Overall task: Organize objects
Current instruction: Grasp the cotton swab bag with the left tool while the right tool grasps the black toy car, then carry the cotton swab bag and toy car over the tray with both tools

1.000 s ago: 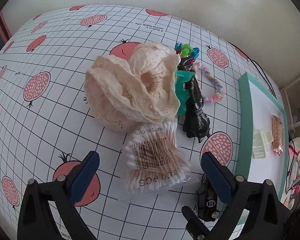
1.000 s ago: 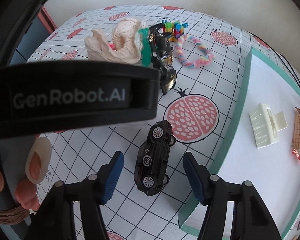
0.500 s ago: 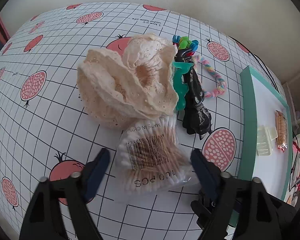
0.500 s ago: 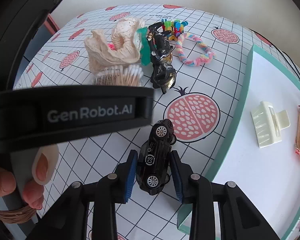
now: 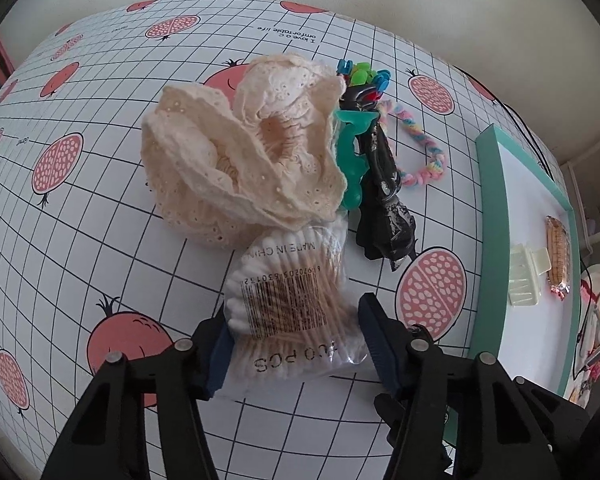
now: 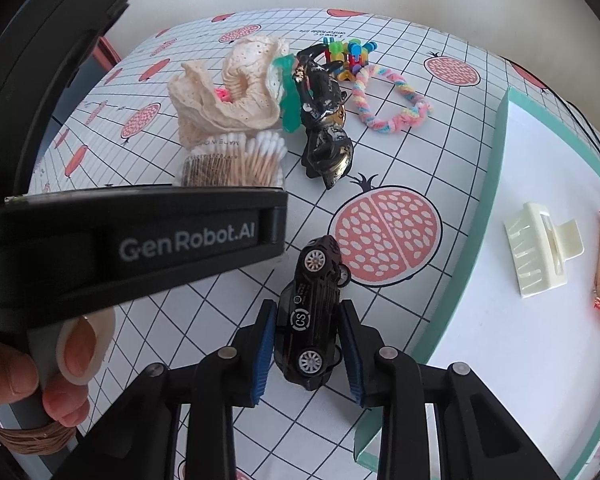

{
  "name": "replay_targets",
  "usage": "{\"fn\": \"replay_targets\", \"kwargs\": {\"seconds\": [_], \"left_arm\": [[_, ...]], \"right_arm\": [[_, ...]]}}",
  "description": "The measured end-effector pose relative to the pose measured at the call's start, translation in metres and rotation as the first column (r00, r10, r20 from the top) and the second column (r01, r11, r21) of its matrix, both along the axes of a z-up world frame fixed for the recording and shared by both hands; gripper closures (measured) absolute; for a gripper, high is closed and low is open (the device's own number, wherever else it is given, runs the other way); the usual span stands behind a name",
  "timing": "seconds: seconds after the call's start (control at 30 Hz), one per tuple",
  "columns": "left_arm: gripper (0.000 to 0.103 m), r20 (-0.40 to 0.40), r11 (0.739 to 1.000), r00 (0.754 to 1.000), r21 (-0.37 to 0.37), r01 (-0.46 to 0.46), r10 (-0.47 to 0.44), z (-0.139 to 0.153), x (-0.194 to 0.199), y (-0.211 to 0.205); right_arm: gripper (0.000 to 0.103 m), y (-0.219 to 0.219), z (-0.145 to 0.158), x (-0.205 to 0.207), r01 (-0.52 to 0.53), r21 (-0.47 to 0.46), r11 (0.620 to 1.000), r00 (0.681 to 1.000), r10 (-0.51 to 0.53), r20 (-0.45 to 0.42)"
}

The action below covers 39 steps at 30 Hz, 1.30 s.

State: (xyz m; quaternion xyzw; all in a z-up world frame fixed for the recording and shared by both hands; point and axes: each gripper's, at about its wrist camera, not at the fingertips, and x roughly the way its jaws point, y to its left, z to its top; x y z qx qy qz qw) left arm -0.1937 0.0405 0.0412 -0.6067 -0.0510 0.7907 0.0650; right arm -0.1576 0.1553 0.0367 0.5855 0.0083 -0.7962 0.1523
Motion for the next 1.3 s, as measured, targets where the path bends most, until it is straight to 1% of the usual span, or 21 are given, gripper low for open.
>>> {"fn": "replay_targets", "kwargs": {"seconds": [0.17,0.23,0.3,0.33,0.43,0.5,0.53,0.57,0.63,0.67,0.7,0.77,0.87,0.97,1.03,1.07,1.2,1.3], "left_arm": [[0.056,-0.008,1.0,1.0,0.003,0.002,-0.002,0.007,0.002,-0.003],[0.058,-0.007,1.0,1.0,0.006,0.001,-0.001,0.009,0.003,-0.004],[0.061,-0.009,1.0,1.0,0.012,-0.006,0.006,0.012,0.001,-0.01],[0.062,-0.009,1.0,1.0,0.013,-0.01,0.01,0.017,-0.007,-0.008],[0.065,-0.011,1.0,1.0,0.011,-0.01,0.01,0.023,-0.005,-0.011],[0.065,-0.015,1.0,1.0,0.013,-0.011,0.011,0.028,-0.004,-0.011],[0.065,-0.02,1.0,1.0,0.017,-0.008,0.008,0.025,0.007,-0.022],[0.065,-0.023,1.0,1.0,0.019,-0.006,0.007,0.027,0.005,-0.024],[0.065,-0.031,1.0,0.999,0.017,-0.004,0.004,0.031,0.007,-0.019],[0.065,-0.035,1.0,0.999,0.018,-0.003,0.003,0.033,0.009,-0.019],[0.065,-0.038,1.0,0.999,0.02,-0.001,0.002,0.036,0.011,-0.019],[0.066,-0.047,1.0,0.999,0.022,-0.001,0.002,0.043,0.016,-0.021],[0.066,-0.065,1.0,0.998,0.025,-0.001,0.003,0.055,0.023,-0.027],[0.066,-0.082,0.999,0.997,0.048,-0.009,0.012,0.062,0.021,-0.028],[0.066,-0.094,0.998,0.995,0.054,-0.014,0.019,0.06,0.003,-0.013],[0.066,-0.102,0.998,0.995,0.057,-0.014,0.02,0.06,0.001,-0.01],[0.066,-0.124,0.996,0.992,0.09,-0.006,0.017,0.067,-0.003,0.0],[0.066,-0.135,0.995,0.991,0.096,0.006,0.008,0.073,0.0,0.006]], "right_arm": [[0.071,0.008,0.005,-0.002,-0.005,0.001,1.0,1.0,0.005,-0.002],[0.071,0.01,0.006,0.005,-0.007,-0.001,1.0,1.0,0.007,-0.007],[0.071,0.012,0.009,0.006,-0.006,-0.005,1.0,1.0,0.006,-0.011],[0.071,0.013,0.01,0.006,-0.004,-0.007,1.0,1.0,0.004,-0.014],[0.071,0.018,0.017,0.006,0.003,-0.017,1.0,1.0,-0.003,-0.024],[0.071,0.021,0.022,0.006,0.004,-0.025,1.0,0.999,-0.005,-0.032],[0.071,0.022,0.024,0.006,0.005,-0.029,1.0,0.999,-0.006,-0.035],[0.071,0.023,0.026,0.006,0.006,-0.03,1.0,0.999,-0.007,-0.038],[0.071,0.025,0.029,0.006,0.007,-0.034,0.999,0.999,-0.008,-0.043],[0.071,0.029,0.031,-0.003,0.009,-0.036,0.999,0.999,-0.01,-0.045],[0.071,0.012,0.026,0.001,0.013,-0.038,0.999,0.999,-0.014,-0.049],[0.071,0.007,0.029,0.002,0.018,-0.047,0.999,0.998,-0.021,-0.059],[0.071,0.011,0.03,0.002,0.023,-0.058,0.998,0.997,-0.028,-0.075],[0.071,0.019,0.04,0.006,0.033,-0.07,0.997,0.995,-0.039,-0.092],[0.071,0.024,0.044,0.005,0.046,-0.076,0.996,0.993,-0.054,-0.102],[0.071,0.028,0.047,0.006,0.054,-0.081,0.995,0.992,-0.063,-0.107],[0.071,0.047,0.058,0.008,0.097,-0.095,0.991,0.985,-0.109,-0.131],[0.071,0.063,0.065,0.009,0.127,-0.113,0.985,0.98,-0.143,-0.142]]}}
